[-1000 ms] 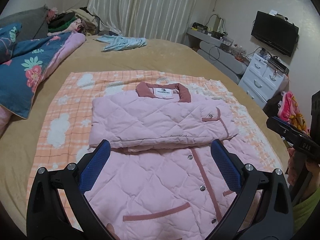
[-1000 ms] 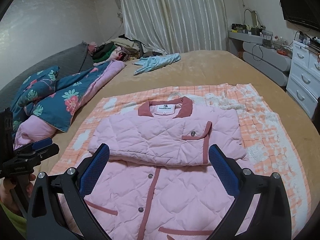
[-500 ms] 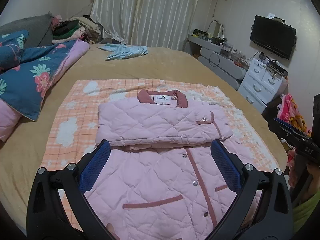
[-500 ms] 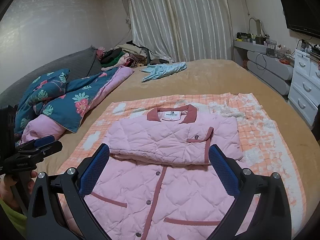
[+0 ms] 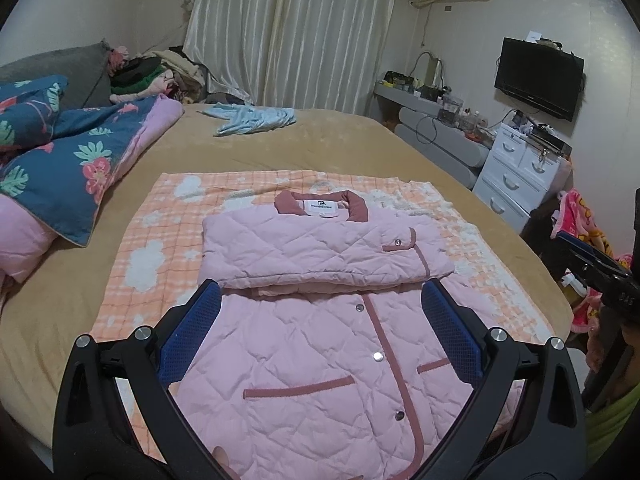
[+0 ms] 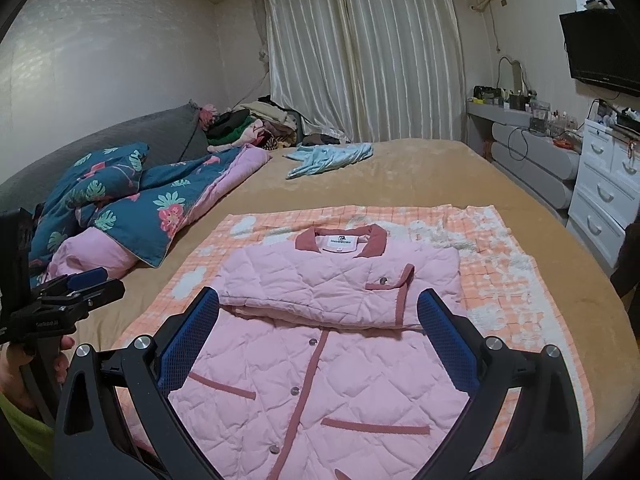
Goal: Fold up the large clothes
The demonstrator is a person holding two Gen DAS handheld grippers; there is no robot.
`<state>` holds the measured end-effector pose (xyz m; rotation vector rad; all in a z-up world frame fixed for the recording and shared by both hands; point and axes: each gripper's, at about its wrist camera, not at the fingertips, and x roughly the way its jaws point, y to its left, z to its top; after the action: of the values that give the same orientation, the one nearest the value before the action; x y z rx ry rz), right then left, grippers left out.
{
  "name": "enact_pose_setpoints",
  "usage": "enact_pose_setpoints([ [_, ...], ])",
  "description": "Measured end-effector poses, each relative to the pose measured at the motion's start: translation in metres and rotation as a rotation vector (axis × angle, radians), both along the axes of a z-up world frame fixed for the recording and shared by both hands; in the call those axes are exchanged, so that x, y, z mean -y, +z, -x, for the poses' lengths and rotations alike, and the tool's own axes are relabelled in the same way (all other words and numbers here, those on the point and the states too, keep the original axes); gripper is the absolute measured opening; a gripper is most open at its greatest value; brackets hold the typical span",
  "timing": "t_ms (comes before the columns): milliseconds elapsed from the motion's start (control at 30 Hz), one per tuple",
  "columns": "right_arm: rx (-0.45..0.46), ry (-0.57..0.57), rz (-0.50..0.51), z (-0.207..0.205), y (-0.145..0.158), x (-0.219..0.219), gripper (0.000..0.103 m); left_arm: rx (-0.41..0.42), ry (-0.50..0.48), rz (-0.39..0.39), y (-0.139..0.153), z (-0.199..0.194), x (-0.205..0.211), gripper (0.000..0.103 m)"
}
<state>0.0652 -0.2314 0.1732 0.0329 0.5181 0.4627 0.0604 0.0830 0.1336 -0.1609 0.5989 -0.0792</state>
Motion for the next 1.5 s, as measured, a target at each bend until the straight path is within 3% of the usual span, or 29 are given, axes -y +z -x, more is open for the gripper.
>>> enact_pose_setpoints([
  [433, 0.015, -0.002, 0.009, 0.024, -0.001, 0.02, 0.099, -0.013, 0.035, -0.012, -0.014, 0.025, 0.004, 0.094],
  [1000, -0.007, -0.023, 0.007, 0.037, -0.027, 0.044, 0.099, -0.06, 0.078, -0.046, -0.051, 0.041, 0.001, 0.094],
  [1500, -0.067, -0.049, 0.046, 0.038, -0.06, 0.053, 0.099, -0.126, 0.113, -0.025, -0.089, 0.051, -0.017, 0.094],
])
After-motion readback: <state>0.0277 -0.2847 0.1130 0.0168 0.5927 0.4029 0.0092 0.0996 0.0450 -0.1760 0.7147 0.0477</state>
